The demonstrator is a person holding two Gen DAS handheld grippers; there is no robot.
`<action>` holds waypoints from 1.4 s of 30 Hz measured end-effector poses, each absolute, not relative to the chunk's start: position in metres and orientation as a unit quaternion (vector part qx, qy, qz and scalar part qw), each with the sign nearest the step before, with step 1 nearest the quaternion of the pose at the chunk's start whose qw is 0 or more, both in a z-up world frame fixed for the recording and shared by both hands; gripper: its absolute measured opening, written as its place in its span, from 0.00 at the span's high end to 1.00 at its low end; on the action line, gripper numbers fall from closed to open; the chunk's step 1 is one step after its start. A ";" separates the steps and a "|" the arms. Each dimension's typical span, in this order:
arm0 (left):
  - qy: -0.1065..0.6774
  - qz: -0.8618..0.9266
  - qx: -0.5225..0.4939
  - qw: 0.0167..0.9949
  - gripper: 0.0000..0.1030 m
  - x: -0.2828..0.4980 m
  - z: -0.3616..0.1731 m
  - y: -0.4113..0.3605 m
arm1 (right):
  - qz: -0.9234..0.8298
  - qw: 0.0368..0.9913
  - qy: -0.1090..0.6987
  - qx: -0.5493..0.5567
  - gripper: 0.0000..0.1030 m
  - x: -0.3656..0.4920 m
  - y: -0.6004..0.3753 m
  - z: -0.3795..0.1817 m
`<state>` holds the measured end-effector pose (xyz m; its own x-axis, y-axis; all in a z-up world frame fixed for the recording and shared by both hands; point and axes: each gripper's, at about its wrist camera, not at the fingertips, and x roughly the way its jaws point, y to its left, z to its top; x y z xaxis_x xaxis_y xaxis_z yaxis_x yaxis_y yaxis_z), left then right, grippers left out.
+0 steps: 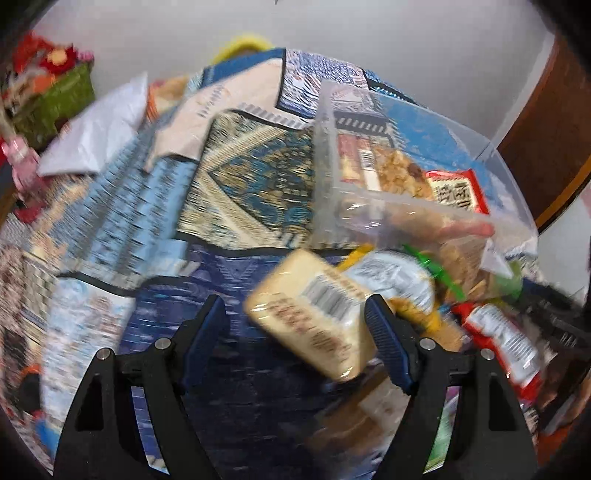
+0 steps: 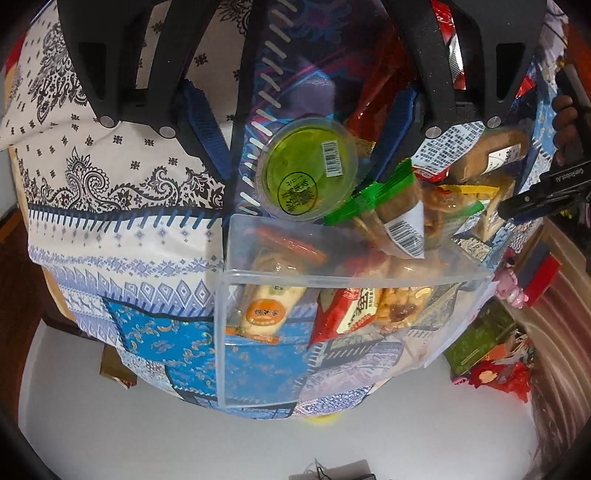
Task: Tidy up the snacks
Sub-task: 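Grasp the cream cake pack with the left tool while the right grasps the jelly cup, then place the cake pack into the box while the right tool drops the jelly cup in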
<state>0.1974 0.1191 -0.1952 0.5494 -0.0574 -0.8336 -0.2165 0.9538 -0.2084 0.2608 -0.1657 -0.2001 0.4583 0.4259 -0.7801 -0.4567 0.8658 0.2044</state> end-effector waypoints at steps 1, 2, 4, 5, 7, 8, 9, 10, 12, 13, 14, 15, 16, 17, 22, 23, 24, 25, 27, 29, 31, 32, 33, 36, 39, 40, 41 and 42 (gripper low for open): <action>0.472 0.047 -0.151 0.867 0.24 0.200 -0.197 0.118 | 0.259 0.853 0.453 -0.015 0.27 0.261 -0.167 -0.201; 0.472 0.049 -0.155 0.866 0.22 0.203 -0.198 0.116 | 0.260 0.853 0.452 -0.014 0.27 0.261 -0.167 -0.201; 0.472 0.052 -0.163 0.865 0.17 0.208 -0.200 0.113 | 0.262 0.854 0.450 -0.017 0.27 0.259 -0.167 -0.200; 0.474 0.056 -0.164 0.863 0.17 0.210 -0.202 0.112 | 0.263 0.853 0.449 -0.021 0.27 0.259 -0.167 -0.200; 0.477 0.058 -0.164 0.862 0.15 0.214 -0.207 0.111 | 0.267 0.853 0.448 -0.026 0.27 0.260 -0.164 -0.201; 0.477 0.058 -0.163 0.862 0.14 0.216 -0.209 0.111 | 0.268 0.852 0.449 -0.028 0.27 0.260 -0.163 -0.201; 0.478 0.056 -0.161 0.862 0.13 0.217 -0.211 0.111 | 0.272 0.850 0.450 -0.029 0.27 0.261 -0.162 -0.202; 0.479 0.055 -0.162 0.861 0.13 0.218 -0.213 0.112 | 0.273 0.850 0.451 -0.029 0.29 0.262 -0.161 -0.202; 0.478 0.054 -0.163 0.861 0.13 0.216 -0.214 0.113 | 0.279 0.847 0.452 -0.028 0.38 0.262 -0.159 -0.204; 0.477 0.054 -0.160 0.862 0.13 0.215 -0.214 0.113 | 0.278 0.847 0.451 -0.029 0.42 0.262 -0.158 -0.204; 0.475 0.055 -0.152 0.865 0.13 0.213 -0.213 0.113 | 0.276 0.850 0.448 -0.029 0.45 0.262 -0.158 -0.203; 0.473 0.056 -0.144 0.867 0.13 0.210 -0.213 0.113 | 0.276 0.850 0.447 -0.029 0.46 0.262 -0.158 -0.203; 0.472 0.057 -0.138 0.869 0.14 0.207 -0.212 0.113 | 0.277 0.851 0.446 -0.028 0.46 0.262 -0.158 -0.202; 0.471 0.057 -0.133 0.870 0.14 0.204 -0.212 0.114 | 0.277 0.851 0.445 -0.027 0.46 0.262 -0.160 -0.202; 0.459 0.063 -0.128 0.877 0.15 0.186 -0.209 0.127 | 0.272 0.860 0.431 -0.020 0.46 0.255 -0.167 -0.195; 0.457 0.061 -0.124 0.879 0.15 0.183 -0.209 0.127 | 0.271 0.862 0.428 -0.020 0.46 0.253 -0.168 -0.193; 0.456 0.060 -0.119 0.880 0.16 0.180 -0.209 0.127 | 0.270 0.864 0.424 -0.019 0.46 0.252 -0.170 -0.191; 0.455 0.060 -0.117 0.881 0.16 0.179 -0.208 0.128 | 0.270 0.866 0.421 -0.017 0.46 0.251 -0.171 -0.188; 0.453 0.062 -0.112 0.882 0.17 0.177 -0.205 0.127 | 0.269 0.869 0.415 -0.017 0.46 0.248 -0.172 -0.182; 0.449 0.066 -0.111 0.884 0.17 0.175 -0.202 0.126 | 0.267 0.873 0.408 -0.020 0.46 0.245 -0.173 -0.176; 0.442 0.064 -0.117 0.887 0.17 0.173 -0.196 0.126 | 0.265 0.877 0.399 -0.024 0.46 0.242 -0.173 -0.170; 0.437 0.063 -0.120 0.889 0.17 0.172 -0.191 0.126 | 0.266 0.879 0.396 -0.023 0.46 0.241 -0.173 -0.167; 0.433 0.063 -0.121 0.891 0.17 0.172 -0.188 0.125 | 0.267 0.880 0.391 -0.022 0.46 0.240 -0.174 -0.163; 0.416 0.059 -0.120 0.900 0.17 0.170 -0.171 0.123 | 0.268 0.886 0.377 -0.023 0.46 0.237 -0.173 -0.152; 0.397 0.053 -0.116 0.909 0.17 0.173 -0.152 0.119 | 0.270 0.891 0.364 -0.022 0.46 0.237 -0.172 -0.143; 0.392 0.052 -0.115 0.911 0.17 0.174 -0.147 0.117 | 0.270 0.893 0.360 -0.021 0.46 0.238 -0.173 -0.139; 0.387 0.050 -0.113 0.914 0.17 0.175 -0.142 0.116 | 0.270 0.895 0.355 -0.021 0.46 0.240 -0.172 -0.135; 0.380 0.047 -0.109 0.917 0.17 0.179 -0.135 0.113 | 0.270 0.896 0.351 -0.021 0.46 0.242 -0.171 -0.133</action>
